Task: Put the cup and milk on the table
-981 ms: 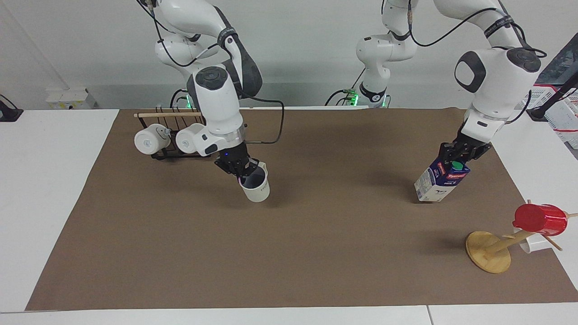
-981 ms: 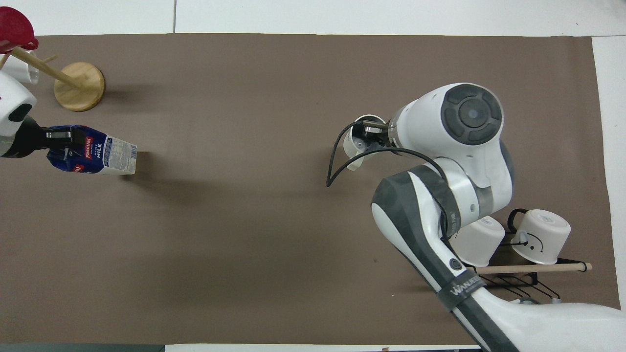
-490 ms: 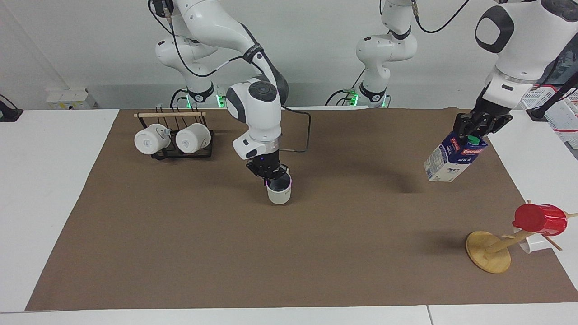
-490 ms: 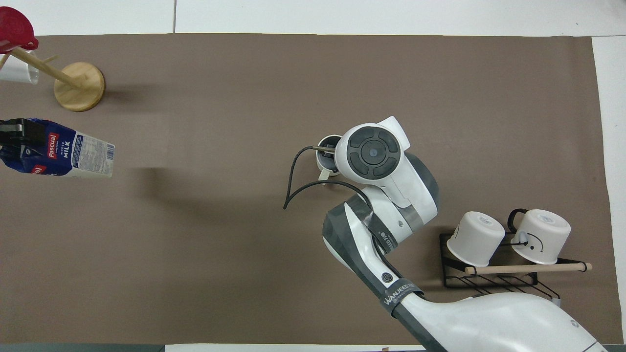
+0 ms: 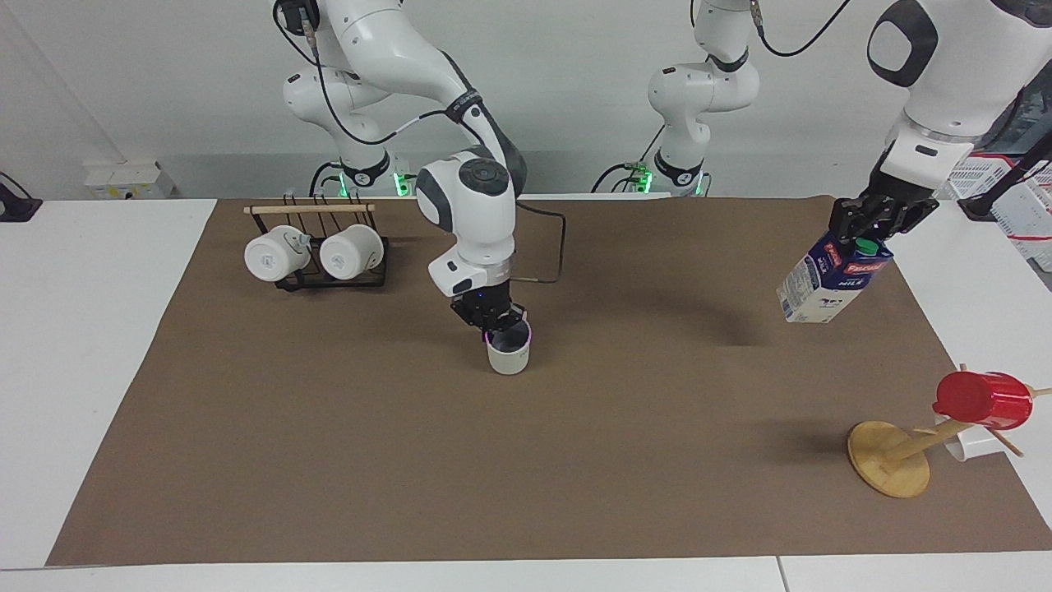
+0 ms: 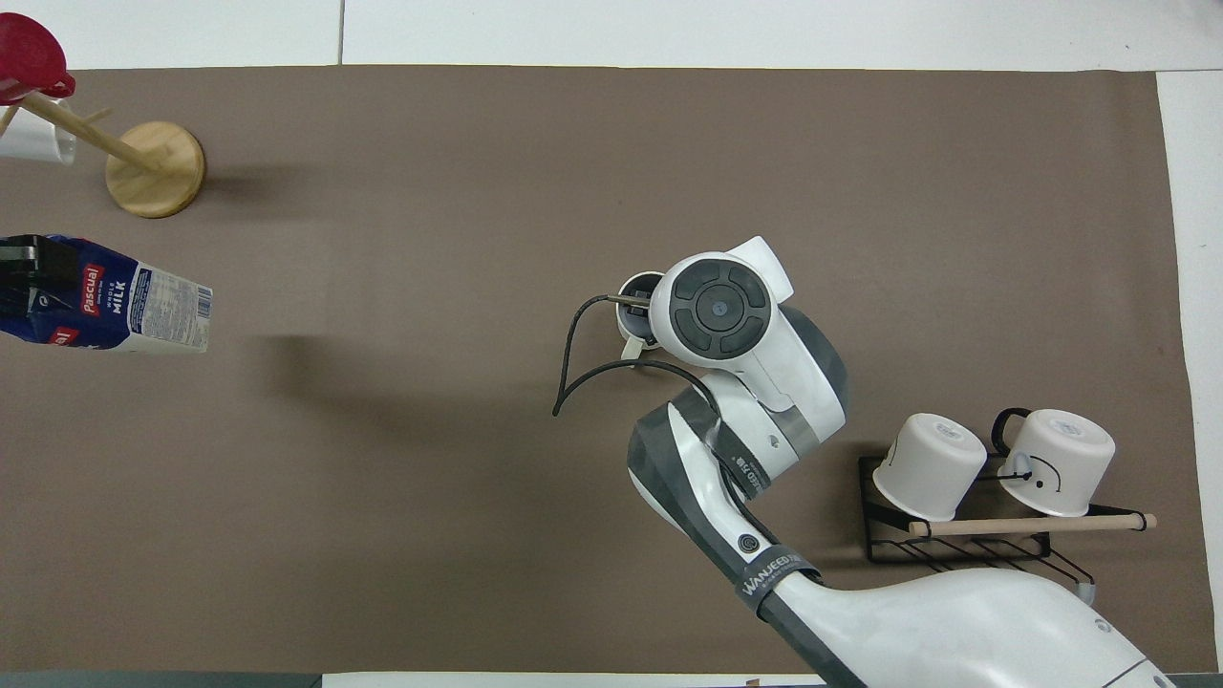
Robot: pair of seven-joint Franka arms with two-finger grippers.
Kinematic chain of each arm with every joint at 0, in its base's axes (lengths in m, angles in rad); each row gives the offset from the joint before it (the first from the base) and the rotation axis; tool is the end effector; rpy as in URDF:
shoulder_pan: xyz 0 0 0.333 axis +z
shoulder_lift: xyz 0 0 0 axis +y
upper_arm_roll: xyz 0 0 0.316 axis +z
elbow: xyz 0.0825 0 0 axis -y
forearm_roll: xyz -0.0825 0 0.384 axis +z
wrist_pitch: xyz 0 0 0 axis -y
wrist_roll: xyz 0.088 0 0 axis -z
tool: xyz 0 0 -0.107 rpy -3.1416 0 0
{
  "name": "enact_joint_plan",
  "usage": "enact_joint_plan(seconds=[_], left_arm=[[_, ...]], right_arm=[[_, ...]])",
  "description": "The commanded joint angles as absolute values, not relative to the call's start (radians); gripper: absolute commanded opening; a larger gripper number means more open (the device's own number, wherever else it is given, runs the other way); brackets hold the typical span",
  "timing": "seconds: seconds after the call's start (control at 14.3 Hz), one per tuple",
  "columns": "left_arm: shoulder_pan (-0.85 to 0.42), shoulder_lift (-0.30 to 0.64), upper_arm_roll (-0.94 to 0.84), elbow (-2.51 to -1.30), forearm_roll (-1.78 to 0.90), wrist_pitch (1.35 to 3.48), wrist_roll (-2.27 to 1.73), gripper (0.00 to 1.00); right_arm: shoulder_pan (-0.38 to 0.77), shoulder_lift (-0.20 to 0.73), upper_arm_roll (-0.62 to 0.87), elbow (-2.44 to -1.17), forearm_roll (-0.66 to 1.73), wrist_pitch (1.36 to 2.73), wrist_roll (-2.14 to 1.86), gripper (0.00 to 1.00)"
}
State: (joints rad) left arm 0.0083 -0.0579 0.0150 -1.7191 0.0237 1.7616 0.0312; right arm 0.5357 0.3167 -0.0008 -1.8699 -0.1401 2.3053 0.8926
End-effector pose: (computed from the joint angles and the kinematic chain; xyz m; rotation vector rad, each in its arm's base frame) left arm 0.5520 0.0152 0.6031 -3.1124 0.0174 -0.1553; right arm 0.5504 0.3228 0.3575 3.0977 -0.4205 0.2527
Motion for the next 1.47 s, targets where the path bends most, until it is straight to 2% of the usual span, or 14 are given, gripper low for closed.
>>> enact_joint_plan(seconds=[0.0,0.07,0.28,0.49,0.7,0.91,1.19,1.4], left_arm=[[0.014,-0.071,0.008,-1.710,0.040,1.740,0.012,0.00],[0.012,-0.071,0.008,-1.709,0.038,1.740,0.012,0.00],[0.003,-0.067,0.006,-1.706,0.026,1.733,0.009,0.00],[-0.058,-0.060,-0.026,-1.709,0.034,1.741,-0.102,0.00],[-0.197,-0.037,-0.028,-1.715,0.052,1.779,-0.271,0.00],[-0.339,-0.008,-0.028,-1.720,0.054,1.830,-0.443,0.00],[-0.529,0.092,-0.029,-1.697,0.113,1.910,-0.710,0.00],[-0.632,0.220,-0.026,-1.596,0.126,1.913,-0.823,0.00]], right_arm=[[0.531,0.307,0.000,-1.890,-0.153,2.342,0.914,0.38],[0.522,0.304,0.000,-1.885,-0.153,2.332,0.908,0.99],[0.448,0.226,-0.002,-1.876,-0.155,2.266,0.853,1.00],[0.372,0.144,-0.003,-1.841,-0.149,2.113,0.686,1.00],[0.286,0.053,-0.009,-1.804,-0.144,1.942,0.527,1.00],[0.151,-0.037,-0.015,-1.804,-0.091,1.858,0.283,1.00],[0.009,-0.089,-0.015,-1.786,-0.075,1.738,0.079,1.00],[-0.023,-0.039,-0.017,-1.628,-0.046,1.588,0.074,1.00]])
